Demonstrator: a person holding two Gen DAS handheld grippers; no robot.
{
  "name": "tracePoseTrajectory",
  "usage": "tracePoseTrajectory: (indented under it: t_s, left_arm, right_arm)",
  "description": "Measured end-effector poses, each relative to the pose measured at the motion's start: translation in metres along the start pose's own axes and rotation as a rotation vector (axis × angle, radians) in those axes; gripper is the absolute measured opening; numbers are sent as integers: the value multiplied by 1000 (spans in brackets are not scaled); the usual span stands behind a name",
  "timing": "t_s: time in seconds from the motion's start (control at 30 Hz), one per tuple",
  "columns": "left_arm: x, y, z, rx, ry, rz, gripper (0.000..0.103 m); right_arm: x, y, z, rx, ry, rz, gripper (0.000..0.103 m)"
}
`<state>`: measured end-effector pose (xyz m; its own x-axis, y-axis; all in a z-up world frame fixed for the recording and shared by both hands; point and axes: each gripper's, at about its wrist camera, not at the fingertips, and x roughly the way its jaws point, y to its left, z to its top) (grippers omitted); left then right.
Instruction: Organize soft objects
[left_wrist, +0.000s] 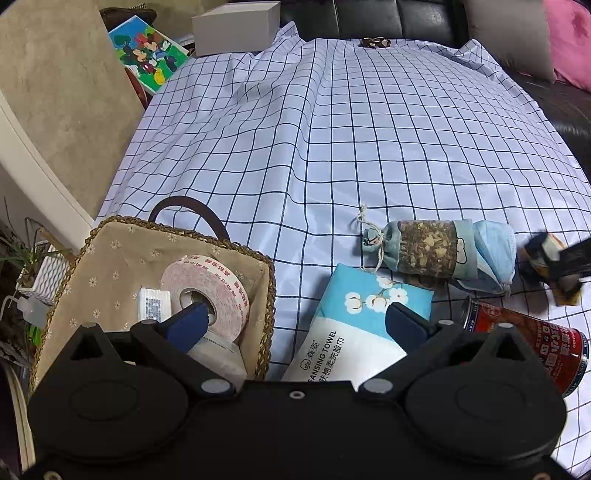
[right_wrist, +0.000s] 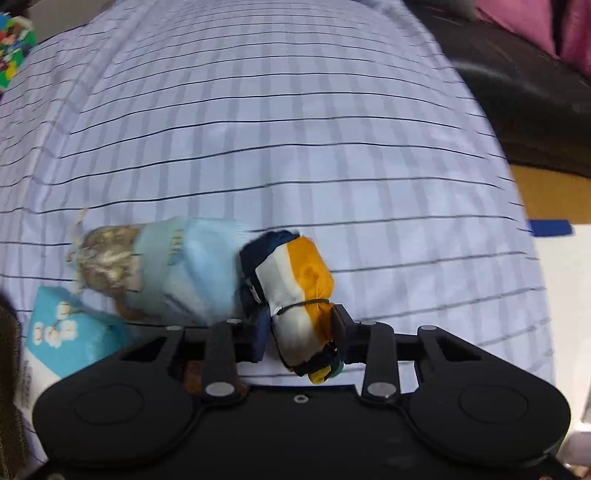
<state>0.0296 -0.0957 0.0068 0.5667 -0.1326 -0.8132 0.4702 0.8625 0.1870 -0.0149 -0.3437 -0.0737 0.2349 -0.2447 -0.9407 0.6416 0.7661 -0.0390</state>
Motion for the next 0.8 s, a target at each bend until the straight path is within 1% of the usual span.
tracePoseTrajectory:
  t_s: [0.17,0.3,0.33,0.37,0.5,0.6,0.63,0.67,0.7,0.73,0.8]
  left_arm:
    - [2,-1,0,-7,13,-17,100]
    - [3,-5,1,-14,23,-34,100]
    - [3,-6,2,-15,23,-39,100]
    - [3,-8,2,-16,24,-45,100]
    - [3,-17,4,-11,28,-71,100]
    - [7,-25,5,-7,36,-81,100]
    - [8,-27,6,-9,38,-87,100]
    - [9,-30,8,-12,38,-94,100]
    - [10,-34,9,-14,37,-98,100]
    - [12,-37,12,-14,33,-100,100]
    - [17,-46,18,-14,21,-104,100]
  right_arm:
    - [-6,-37,-13,54,40,-9,30]
    - [-9,-55,-35,17,66,-27,29]
    - [-9,-60,-41,13,82,-26,27]
    - [-9,-66,-49,8,98,-25,23]
    - [-14,-82,-64,2,137,-8,22]
    - [-25,-90,-67,40,109,30,23]
    - [-28,-92,-64,61,94,43,29]
    - [-32,-93,-62,81,79,54,38]
    - [-35,-95,-60,99,66,62,43]
    - [-38,-94,-58,117,54,65,49]
    - [-39,-93,-54,137,40,71,51]
